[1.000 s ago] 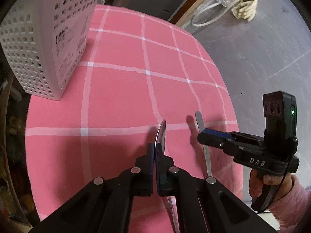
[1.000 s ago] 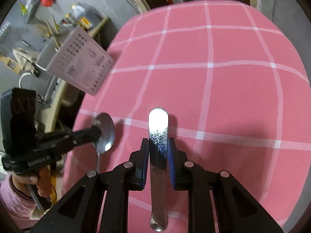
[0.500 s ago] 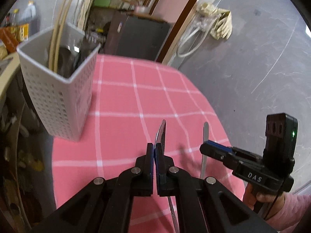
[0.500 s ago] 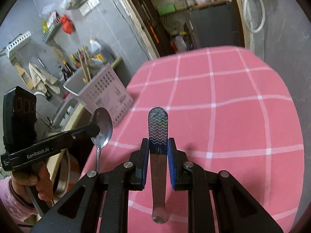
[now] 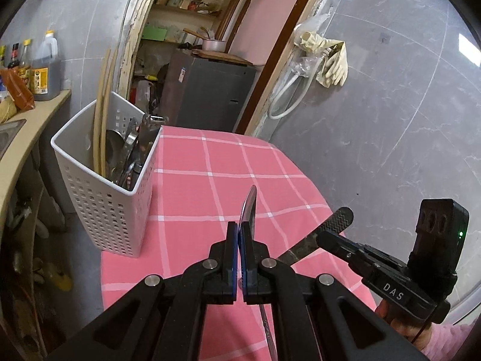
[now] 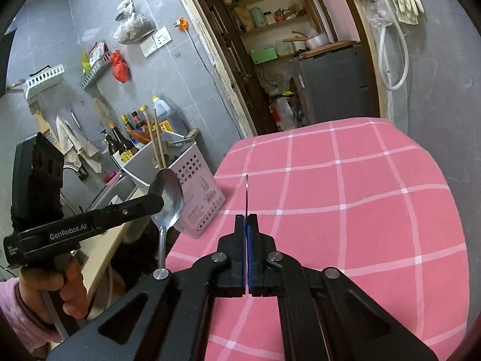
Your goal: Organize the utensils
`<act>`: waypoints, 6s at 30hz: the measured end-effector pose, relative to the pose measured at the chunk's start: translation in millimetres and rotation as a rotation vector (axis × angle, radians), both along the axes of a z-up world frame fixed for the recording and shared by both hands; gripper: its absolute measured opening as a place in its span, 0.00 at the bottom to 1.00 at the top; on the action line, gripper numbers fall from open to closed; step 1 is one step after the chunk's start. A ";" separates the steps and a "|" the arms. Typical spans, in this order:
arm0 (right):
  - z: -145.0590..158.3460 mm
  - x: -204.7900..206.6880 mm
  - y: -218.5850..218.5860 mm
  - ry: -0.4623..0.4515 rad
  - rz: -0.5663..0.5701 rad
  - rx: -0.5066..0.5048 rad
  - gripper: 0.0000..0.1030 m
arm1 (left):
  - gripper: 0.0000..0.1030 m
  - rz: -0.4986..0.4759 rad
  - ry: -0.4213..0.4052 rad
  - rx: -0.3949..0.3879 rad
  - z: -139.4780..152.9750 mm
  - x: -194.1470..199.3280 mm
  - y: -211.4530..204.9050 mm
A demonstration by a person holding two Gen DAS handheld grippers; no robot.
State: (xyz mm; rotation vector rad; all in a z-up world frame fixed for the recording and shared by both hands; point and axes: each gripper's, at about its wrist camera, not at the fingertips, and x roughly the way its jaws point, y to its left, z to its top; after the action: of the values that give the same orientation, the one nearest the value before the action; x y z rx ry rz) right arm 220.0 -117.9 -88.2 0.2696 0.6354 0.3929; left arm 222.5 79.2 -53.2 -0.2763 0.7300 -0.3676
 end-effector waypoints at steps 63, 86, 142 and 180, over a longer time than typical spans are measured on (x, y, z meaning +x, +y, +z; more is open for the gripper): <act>67.2 94.1 141.8 -0.177 0.197 -0.022 0.01 | 0.02 0.339 -0.430 0.190 60.8 48.0 104.1; 55.3 74.1 134.1 -0.125 0.144 -0.038 0.18 | 0.13 0.197 -0.251 -0.018 33.0 33.0 125.9; 101.4 -205.5 -69.6 -0.280 -0.220 -0.229 0.99 | 1.00 0.379 -0.359 0.142 45.1 -220.4 -14.4; 99.3 -212.6 -66.6 -0.268 -0.240 -0.218 0.99 | 1.00 0.354 -0.333 0.170 37.6 -227.1 -14.5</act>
State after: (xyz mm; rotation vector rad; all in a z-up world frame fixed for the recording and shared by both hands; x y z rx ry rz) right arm 7.4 -184.5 11.1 0.0808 0.3726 0.1231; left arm -4.6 64.7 -15.5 -0.1730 0.3710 -0.0114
